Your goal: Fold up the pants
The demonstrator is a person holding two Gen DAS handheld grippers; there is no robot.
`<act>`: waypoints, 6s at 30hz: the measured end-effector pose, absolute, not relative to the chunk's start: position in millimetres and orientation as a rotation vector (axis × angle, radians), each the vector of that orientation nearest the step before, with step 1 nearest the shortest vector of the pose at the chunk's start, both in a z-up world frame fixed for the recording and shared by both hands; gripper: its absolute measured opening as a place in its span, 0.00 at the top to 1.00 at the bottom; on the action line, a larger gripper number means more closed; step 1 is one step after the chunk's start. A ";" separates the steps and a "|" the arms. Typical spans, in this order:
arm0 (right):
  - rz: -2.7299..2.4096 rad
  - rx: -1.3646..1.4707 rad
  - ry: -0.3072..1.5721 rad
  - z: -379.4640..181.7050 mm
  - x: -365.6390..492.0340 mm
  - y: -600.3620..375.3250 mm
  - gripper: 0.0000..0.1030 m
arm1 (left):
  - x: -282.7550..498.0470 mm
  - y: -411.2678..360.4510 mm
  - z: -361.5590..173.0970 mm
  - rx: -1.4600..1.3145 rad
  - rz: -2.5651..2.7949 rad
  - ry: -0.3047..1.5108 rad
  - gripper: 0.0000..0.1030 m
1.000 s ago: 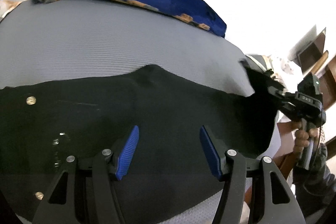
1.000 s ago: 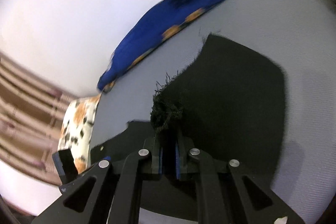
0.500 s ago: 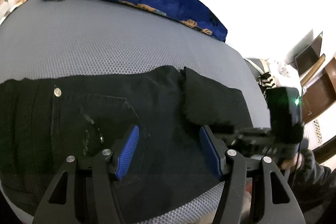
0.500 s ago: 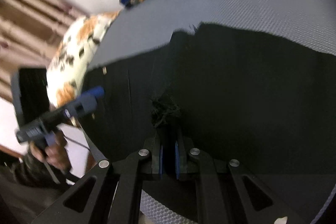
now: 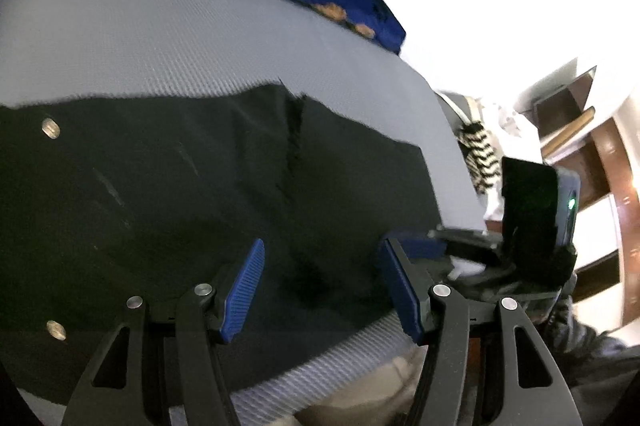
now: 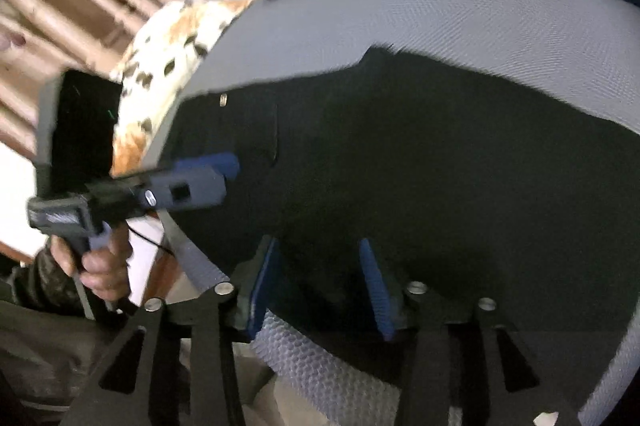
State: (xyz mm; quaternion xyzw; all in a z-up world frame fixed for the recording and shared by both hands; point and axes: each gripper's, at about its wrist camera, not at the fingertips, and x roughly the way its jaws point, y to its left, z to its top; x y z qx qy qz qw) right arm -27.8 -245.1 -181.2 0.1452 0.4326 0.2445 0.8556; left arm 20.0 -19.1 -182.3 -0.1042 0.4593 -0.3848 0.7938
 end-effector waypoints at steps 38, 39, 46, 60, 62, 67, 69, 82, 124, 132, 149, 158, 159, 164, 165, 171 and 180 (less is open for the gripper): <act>0.273 0.661 0.764 -205.5 -40.3 -335.2 0.52 | 30.2 -84.4 -235.1 -0.381 -0.894 1.253 0.86; 0.267 0.667 0.768 -206.8 -40.1 -336.6 0.52 | 24.5 -85.0 -228.6 -0.352 -0.905 1.224 0.87; 0.243 0.671 0.790 -212.9 -38.3 -338.3 0.52 | 6.2 -71.5 -215.8 -0.242 -0.884 1.185 0.87; 0.191 0.620 0.868 -225.7 -33.8 -332.5 0.52 | 15.9 -46.6 -212.3 -0.148 -0.718 1.185 0.69; 0.191 0.614 0.870 -225.6 -34.3 -331.4 0.51 | 16.2 -41.2 -204.7 -0.133 -0.690 1.150 0.69; 0.157 0.498 0.873 -210.7 -32.8 -316.0 0.50 | 17.6 -53.7 -186.6 -0.061 -0.666 1.032 0.69; 0.121 0.417 0.833 -198.1 -31.1 -313.7 0.50 | 18.3 -70.8 -180.7 -0.020 -0.701 0.988 0.62; -0.037 0.294 0.835 -191.2 28.4 -346.2 0.55 | 85.1 -145.8 -194.8 0.129 -0.700 0.918 0.58; 0.291 0.168 1.006 -213.5 -32.2 -193.2 0.52 | -21.8 24.6 -166.3 -0.063 -0.577 0.884 0.49; 0.349 0.138 1.018 -212.3 -25.2 -165.5 0.51 | -13.3 84.1 -158.6 -0.138 -0.471 0.875 0.49; 0.395 0.176 1.036 -209.8 -11.7 -142.9 0.37 | -5.4 183.8 -177.4 -0.350 -0.401 0.924 0.48; 0.410 0.307 1.051 -211.7 -4.4 -150.5 0.31 | -2.8 219.5 -209.2 -0.554 -0.442 1.021 0.48; 0.408 0.301 1.052 -211.6 -4.3 -148.9 0.30 | -2.6 222.0 -211.5 -0.571 -0.446 1.032 0.48; 0.402 0.287 1.056 -211.8 -3.6 -144.3 0.24 | 1.7 232.4 -226.7 -0.684 -0.477 1.069 0.48; 0.399 0.283 1.058 -211.8 -3.3 -143.0 0.24 | 3.0 233.4 -230.4 -0.698 -0.480 1.080 0.48; 0.390 0.275 1.065 -212.3 -1.7 -141.7 0.23 | 10.3 233.9 -246.7 -0.782 -0.512 1.109 0.48; 0.374 0.287 1.056 -213.8 -2.2 -139.8 0.19 | 24.6 230.4 -251.9 -0.836 -0.563 1.089 0.42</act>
